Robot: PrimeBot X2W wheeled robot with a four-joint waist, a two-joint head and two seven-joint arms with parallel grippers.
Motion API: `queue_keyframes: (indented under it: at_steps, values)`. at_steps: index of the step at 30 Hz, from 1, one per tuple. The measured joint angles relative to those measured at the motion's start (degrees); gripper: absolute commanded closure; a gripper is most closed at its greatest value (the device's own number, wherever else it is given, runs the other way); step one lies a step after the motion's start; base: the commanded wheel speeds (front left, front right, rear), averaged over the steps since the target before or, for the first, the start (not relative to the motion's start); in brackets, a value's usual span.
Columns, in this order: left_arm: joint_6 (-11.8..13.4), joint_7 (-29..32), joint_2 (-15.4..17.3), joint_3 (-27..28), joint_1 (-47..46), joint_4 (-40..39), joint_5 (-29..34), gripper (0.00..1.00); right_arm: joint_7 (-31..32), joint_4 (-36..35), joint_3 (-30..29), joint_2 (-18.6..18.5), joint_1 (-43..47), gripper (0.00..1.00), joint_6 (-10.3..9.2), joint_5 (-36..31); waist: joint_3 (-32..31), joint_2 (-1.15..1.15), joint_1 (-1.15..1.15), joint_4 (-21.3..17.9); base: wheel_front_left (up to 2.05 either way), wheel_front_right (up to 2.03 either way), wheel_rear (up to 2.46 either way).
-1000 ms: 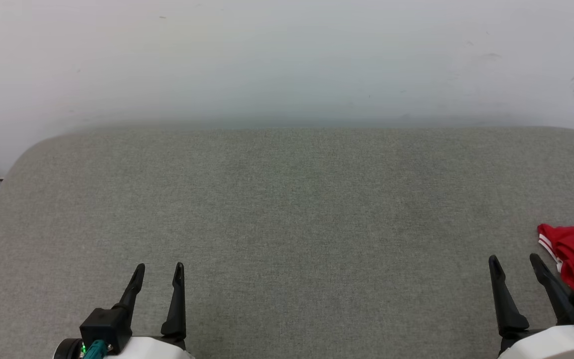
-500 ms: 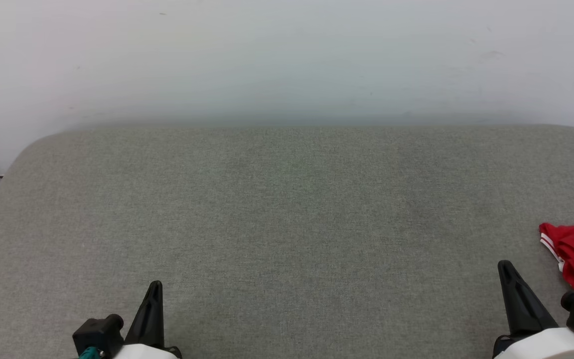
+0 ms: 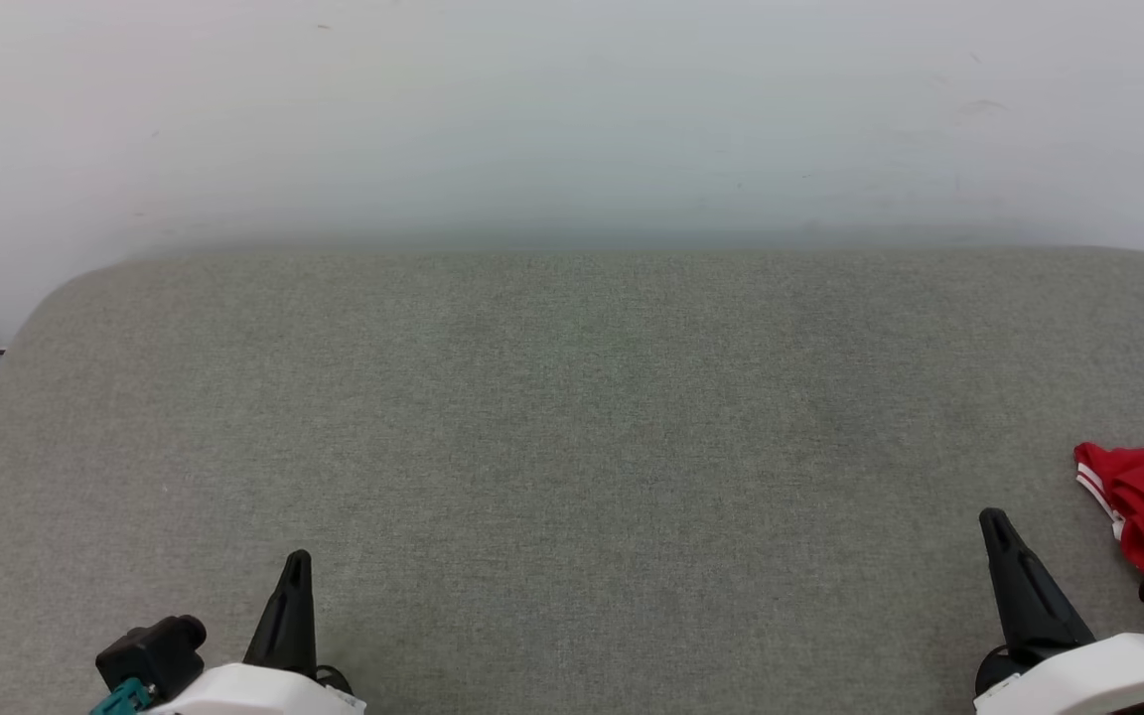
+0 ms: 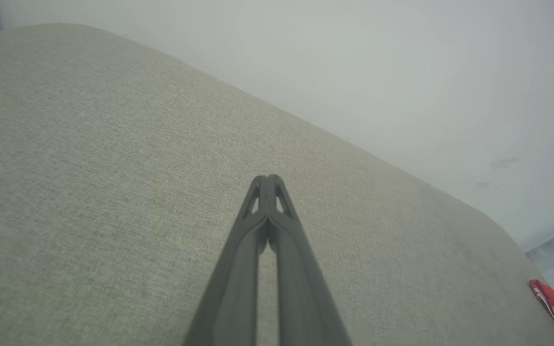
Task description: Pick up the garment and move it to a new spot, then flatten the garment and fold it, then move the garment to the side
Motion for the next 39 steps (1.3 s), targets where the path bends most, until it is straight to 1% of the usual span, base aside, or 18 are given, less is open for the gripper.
queue_keyframes:
  at_steps: [19,39]
  values:
    - [-0.7,4.2,-0.5,1.6,-2.0,0.6,-15.8,1.0,0.0,4.9,0.4,-0.4,-3.1,1.0,0.0,17.6,0.1,0.0,0.0,-0.1,0.0,0.0,0.0]
    - [-1.7,7.8,-0.9,3.0,-4.1,1.2,-29.4,1.0,0.0,9.0,0.4,-0.6,-6.0,1.0,0.0,32.4,0.3,0.0,0.0,-0.3,0.0,0.0,0.0]
